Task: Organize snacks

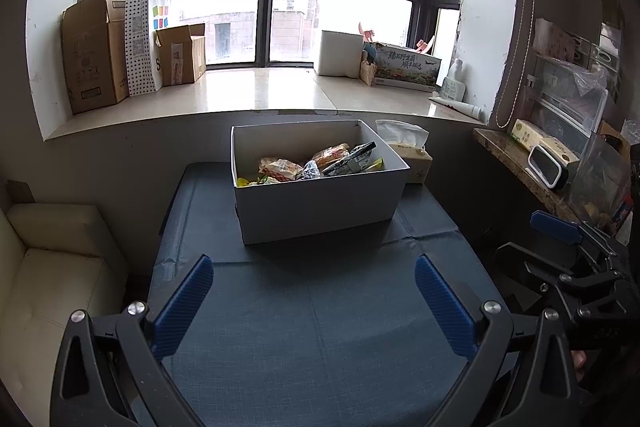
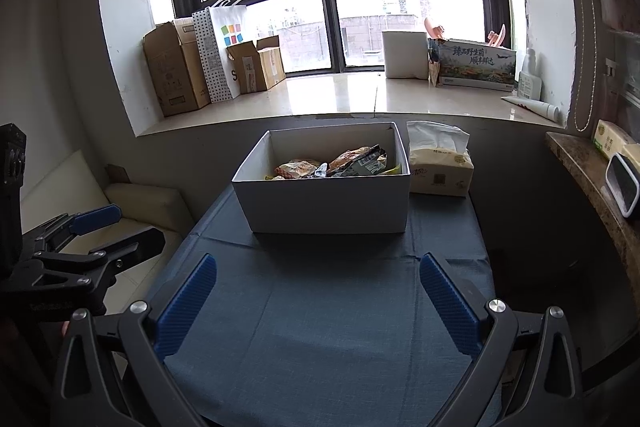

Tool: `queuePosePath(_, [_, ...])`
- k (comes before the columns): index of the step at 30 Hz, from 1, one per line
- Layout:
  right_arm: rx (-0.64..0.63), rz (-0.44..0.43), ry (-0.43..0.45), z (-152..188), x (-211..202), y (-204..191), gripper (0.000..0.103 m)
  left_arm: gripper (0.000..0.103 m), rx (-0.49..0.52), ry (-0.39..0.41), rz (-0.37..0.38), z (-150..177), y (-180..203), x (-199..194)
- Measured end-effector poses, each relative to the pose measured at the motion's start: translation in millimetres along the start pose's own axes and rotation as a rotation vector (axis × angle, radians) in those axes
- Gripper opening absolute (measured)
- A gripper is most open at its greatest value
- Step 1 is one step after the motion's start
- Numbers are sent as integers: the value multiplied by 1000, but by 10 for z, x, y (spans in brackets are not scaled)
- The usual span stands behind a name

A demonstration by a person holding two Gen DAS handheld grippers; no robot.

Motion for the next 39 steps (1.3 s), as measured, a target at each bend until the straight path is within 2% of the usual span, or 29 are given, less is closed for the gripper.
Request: queuePosePath(39, [16, -15, 1, 17, -31, -21, 103, 103, 8, -3, 14, 9, 33, -5])
Point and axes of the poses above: each gripper's, at about its wrist camera, not at the fingertips, and x roughly the way its jaws point, y to its right, z to its underside, the point moved 5 cm from there along x, roughly the way its jaws point, and after that the axes turned 10 degrees about -z, right-handed, at the moved point
